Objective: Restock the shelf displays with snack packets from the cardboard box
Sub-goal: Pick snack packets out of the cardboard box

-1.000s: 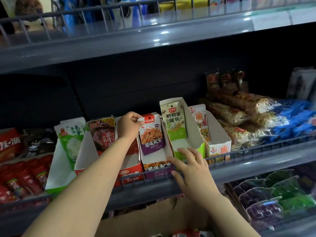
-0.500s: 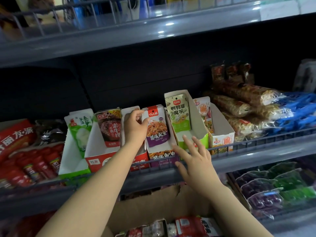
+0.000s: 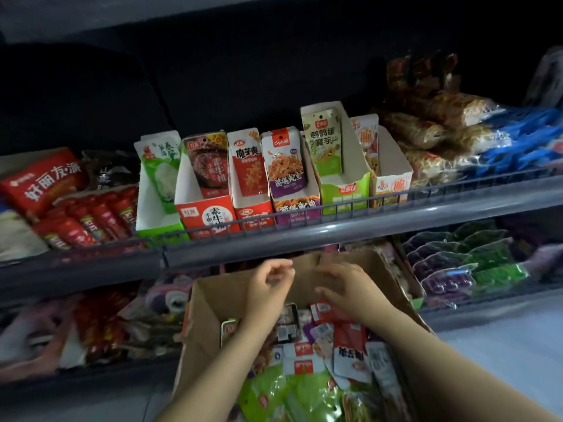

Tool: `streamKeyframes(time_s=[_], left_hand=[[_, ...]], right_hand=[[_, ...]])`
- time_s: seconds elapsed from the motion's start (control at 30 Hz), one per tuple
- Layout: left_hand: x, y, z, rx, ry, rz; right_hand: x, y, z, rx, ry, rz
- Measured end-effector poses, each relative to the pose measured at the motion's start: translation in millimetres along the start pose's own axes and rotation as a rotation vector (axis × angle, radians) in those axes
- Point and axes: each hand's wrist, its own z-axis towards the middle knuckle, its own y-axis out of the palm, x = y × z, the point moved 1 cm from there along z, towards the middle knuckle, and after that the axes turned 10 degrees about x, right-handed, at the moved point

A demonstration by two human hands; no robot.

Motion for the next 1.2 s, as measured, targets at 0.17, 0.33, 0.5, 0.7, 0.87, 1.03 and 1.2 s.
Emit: streamKeyframes(time_s=[0.17,0.33,0.5,0.7,0.87,1.03,1.2], left_hand=[[-63,2,-22,-0.139,-0.175,0.179],[-104,-4,-31,-0.322,-0.271,0.325],[-129,-6,-40,-0.569,-0.302,0.507],[-135,-8,-37,-0.495,-0.127,0.865],[-136,-22,-36,-0.509,-0.205,1.062],[-136,-24,-46,-0.529,-0.177,0.954],[-140,-24,-59,-0.585,-0.199,0.984]], right_hand=[[17,28,-16,-0.354,0.148,-0.016],[31,52,-26,-0.618,0.183,-0.060],[39,71,-37,-0.802,0.188,-0.127],[45,80,-40,-0.833,0.152,-0.189],[45,83,-40,-0.834,0.163,-0.163],[44,85,-41,-0.846,0.165,-0.138],[41,83,-44,-0.865,0.127,-0.179]])
